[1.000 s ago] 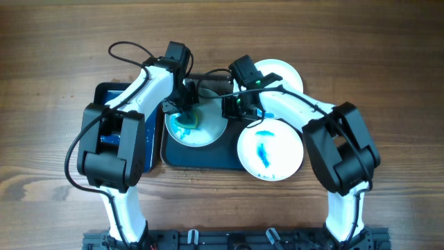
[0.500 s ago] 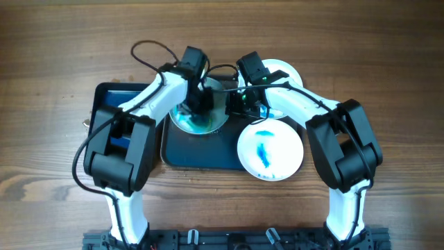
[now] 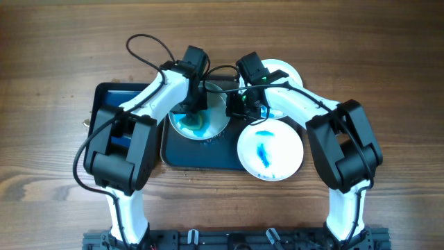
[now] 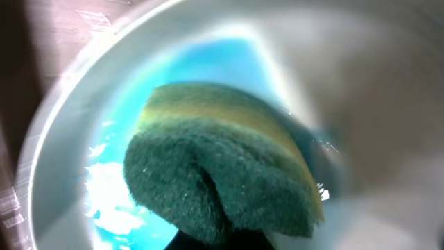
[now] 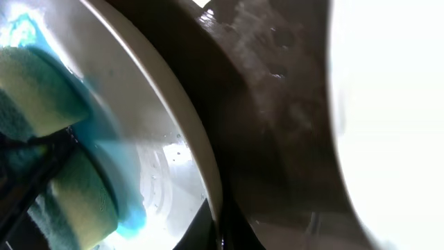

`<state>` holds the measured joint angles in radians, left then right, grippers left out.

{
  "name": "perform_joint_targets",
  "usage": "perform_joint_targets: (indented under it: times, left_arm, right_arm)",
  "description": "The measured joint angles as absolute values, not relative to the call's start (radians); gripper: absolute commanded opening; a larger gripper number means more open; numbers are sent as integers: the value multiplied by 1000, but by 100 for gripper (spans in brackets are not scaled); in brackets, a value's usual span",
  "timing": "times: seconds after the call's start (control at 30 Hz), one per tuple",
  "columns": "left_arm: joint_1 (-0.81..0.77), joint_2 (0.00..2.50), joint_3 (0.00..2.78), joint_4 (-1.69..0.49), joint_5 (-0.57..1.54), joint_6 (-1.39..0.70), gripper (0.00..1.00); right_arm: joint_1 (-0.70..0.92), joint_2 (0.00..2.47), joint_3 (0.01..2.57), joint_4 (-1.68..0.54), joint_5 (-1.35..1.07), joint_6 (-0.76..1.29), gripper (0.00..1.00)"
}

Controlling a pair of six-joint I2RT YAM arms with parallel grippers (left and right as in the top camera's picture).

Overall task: Clean dirty plates on tray and stack at the side
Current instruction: 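Scrub the left plate with the sponge while the right gripper holds it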

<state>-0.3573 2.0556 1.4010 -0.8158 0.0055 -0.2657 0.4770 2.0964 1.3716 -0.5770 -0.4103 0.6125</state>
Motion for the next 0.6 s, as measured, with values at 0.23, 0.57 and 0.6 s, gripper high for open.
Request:
perform_joint_targets:
  times: [0.23,0.57,0.6]
  left_arm:
    - [-349,2084,1362,-653,484,-107,4]
    - [-329,2066,1388,-597,1,-524,4]
    - [-326,2064,1395,-648,-37,-560,4]
  right_arm:
    - [476,2096,1372,-580,-406,612,4]
    - [476,2094,1359,-559,-405,612,4]
    - [476,2093,1356,-554,-408,612,4]
